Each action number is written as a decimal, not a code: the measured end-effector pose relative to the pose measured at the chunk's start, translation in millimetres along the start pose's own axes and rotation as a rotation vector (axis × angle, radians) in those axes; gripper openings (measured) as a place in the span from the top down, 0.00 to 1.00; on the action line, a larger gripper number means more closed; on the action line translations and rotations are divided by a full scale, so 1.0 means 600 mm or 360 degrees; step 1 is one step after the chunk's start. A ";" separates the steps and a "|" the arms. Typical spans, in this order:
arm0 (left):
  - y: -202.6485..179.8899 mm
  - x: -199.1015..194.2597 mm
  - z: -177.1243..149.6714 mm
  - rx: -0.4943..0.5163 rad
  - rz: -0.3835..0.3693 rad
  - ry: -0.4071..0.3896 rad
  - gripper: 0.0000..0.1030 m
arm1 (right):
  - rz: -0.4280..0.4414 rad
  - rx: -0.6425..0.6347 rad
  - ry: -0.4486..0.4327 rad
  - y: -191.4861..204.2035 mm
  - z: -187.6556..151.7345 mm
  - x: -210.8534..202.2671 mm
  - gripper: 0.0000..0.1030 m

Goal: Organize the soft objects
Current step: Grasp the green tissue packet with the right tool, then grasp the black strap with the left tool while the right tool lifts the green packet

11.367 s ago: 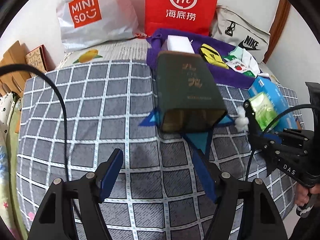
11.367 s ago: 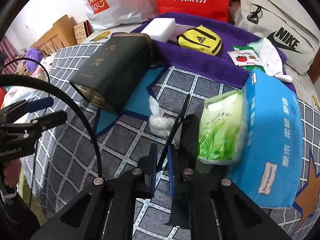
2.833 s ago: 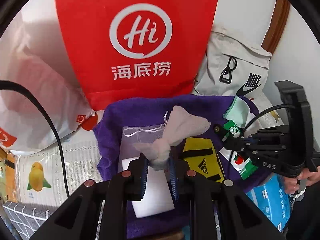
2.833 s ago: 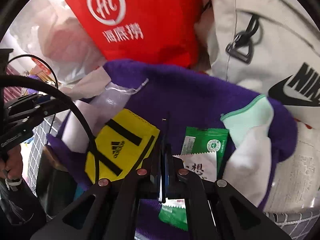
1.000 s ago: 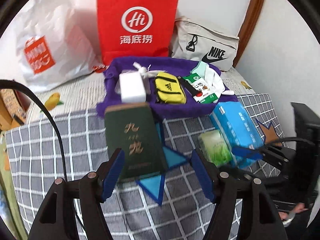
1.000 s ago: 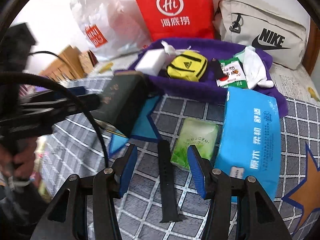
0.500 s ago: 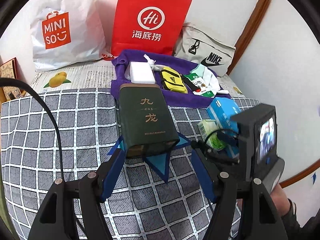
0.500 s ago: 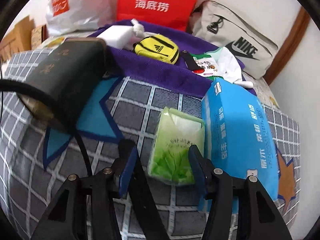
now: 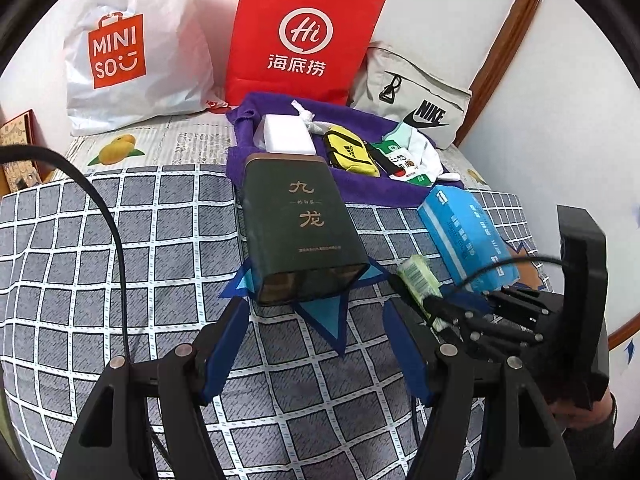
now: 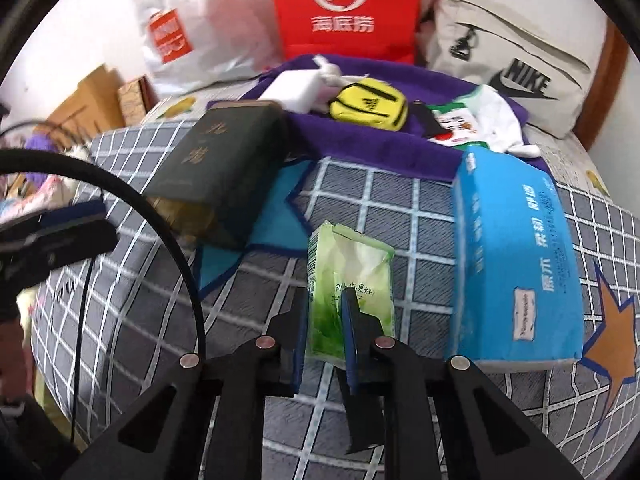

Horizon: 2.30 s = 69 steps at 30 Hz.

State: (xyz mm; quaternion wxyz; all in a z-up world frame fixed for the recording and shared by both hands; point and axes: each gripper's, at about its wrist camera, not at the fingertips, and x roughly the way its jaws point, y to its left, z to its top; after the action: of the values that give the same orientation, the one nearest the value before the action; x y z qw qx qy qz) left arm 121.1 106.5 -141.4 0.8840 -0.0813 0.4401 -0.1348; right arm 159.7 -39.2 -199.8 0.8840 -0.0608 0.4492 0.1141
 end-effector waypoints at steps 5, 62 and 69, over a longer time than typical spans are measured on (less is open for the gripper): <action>-0.002 0.008 0.001 0.0004 0.0023 0.0029 0.34 | -0.0072 -0.0135 0.0037 0.022 -0.013 0.009 0.69; -0.178 0.145 -0.072 0.0232 0.0414 0.0387 0.13 | 0.0079 0.0182 -0.0351 -0.235 -0.099 -0.146 0.76; -0.224 0.173 -0.054 0.0366 0.0329 0.0358 0.37 | 0.0122 0.0178 -0.0348 -0.234 -0.099 -0.135 0.76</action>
State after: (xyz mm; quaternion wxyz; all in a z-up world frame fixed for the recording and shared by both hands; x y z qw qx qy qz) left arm 132.5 -54.5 -203.9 0.8419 0.0816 0.5237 -0.1010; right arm 102.9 -199.3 -168.5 0.9247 0.0188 0.3577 0.1286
